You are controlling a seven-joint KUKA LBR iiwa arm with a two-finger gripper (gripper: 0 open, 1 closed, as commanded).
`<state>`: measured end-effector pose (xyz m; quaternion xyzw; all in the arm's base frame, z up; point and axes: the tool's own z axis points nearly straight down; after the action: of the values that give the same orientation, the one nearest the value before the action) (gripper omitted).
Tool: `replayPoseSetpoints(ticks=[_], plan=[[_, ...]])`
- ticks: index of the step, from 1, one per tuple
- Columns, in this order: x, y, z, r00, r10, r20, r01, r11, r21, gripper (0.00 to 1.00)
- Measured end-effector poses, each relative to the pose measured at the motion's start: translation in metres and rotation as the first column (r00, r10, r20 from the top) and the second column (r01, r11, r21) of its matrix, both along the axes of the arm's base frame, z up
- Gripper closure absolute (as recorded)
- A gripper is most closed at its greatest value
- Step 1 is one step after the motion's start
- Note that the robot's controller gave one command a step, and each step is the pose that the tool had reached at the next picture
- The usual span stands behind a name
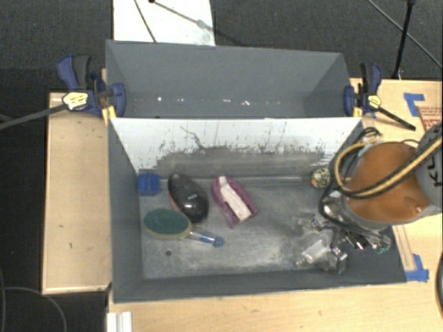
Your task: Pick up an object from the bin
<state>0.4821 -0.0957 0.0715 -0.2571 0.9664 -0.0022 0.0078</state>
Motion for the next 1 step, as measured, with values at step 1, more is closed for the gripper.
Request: replayPoseSetpoints(ticks=[1], plan=[[-0.0032,-0.0006,-0.0013,1.000,0.003,-0.011,-0.003,1.000,0.001,1.00]])
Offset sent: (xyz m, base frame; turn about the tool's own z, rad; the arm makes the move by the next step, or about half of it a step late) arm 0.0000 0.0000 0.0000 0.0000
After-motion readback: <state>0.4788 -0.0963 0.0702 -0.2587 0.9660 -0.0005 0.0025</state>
